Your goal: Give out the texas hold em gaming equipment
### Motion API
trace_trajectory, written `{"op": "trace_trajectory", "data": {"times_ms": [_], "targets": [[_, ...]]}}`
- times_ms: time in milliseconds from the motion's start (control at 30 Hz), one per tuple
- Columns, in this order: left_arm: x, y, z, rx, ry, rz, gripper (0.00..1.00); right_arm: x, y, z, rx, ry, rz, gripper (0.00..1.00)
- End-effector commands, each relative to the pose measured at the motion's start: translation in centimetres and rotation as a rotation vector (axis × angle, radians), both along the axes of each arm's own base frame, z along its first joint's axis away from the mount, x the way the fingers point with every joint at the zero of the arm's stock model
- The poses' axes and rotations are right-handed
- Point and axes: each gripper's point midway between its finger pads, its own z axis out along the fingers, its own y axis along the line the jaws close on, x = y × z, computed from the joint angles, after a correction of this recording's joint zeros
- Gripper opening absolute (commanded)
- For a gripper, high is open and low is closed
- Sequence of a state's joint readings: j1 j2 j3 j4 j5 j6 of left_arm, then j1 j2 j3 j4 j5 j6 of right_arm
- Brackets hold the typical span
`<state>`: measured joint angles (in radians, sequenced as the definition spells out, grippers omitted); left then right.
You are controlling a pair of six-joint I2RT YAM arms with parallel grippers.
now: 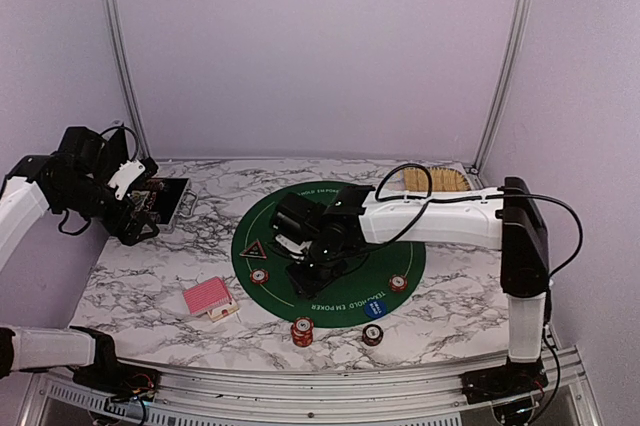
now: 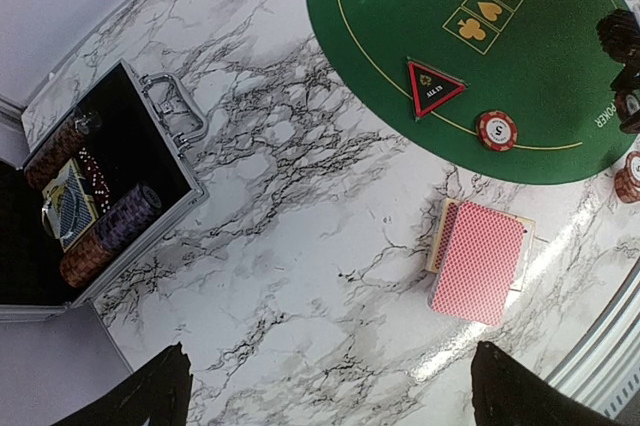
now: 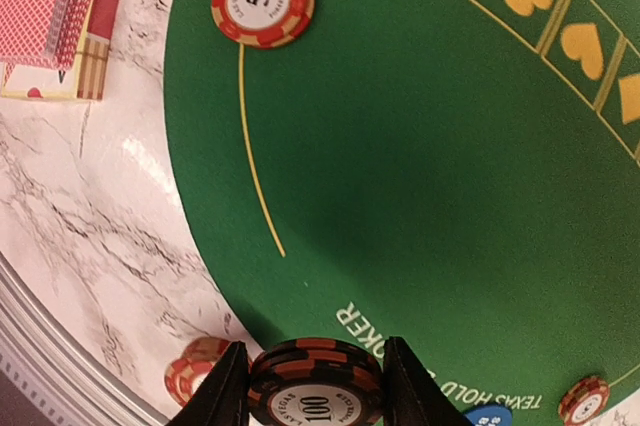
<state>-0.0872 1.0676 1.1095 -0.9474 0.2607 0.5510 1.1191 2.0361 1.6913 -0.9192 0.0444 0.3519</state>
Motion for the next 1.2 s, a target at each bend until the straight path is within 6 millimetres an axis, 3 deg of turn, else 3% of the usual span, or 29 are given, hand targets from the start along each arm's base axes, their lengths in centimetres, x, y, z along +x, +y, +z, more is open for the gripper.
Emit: {"op": "trace_trajectory", "data": {"times_ms": [0, 200, 400, 633, 967, 1167], "targets": [[-0.7, -0.1, 0.6, 0.001, -0.013, -0.018, 0.99, 1.7, 4.0, -0.4, 0.034, -0.04, 0.055, 0.13], [-0.8, 0.0, 0.1, 0.008, -0.004, -0.02, 0.99, 2.7, 8.0, -1.9, 0.086, -0.03, 0.079, 0.13], [-0.8, 0.0, 0.1, 0.012, -0.003, -0.023, 0.99, 2.8, 9.7, -2.9, 0.112, -0.008, 0.088, 0.13], [-0.8, -0.1, 0.0, 0.012, 0.0, -0.027, 0.99, 2.5, 9.2, -4.7, 0.087, 0.009, 0.084, 0.21], [-0.7, -0.2, 0.2, 0.001, -0.001, -0.025, 0.99, 3.1, 8.6, -5.9, 0.067, 0.003, 0.071, 0.47], [-0.7, -0.3, 0.2, -0.004, -0.001, -0.024, 0.99, 3.4, 8.4, -5.5, 0.072, -0.005, 0.067, 0.61]]}}
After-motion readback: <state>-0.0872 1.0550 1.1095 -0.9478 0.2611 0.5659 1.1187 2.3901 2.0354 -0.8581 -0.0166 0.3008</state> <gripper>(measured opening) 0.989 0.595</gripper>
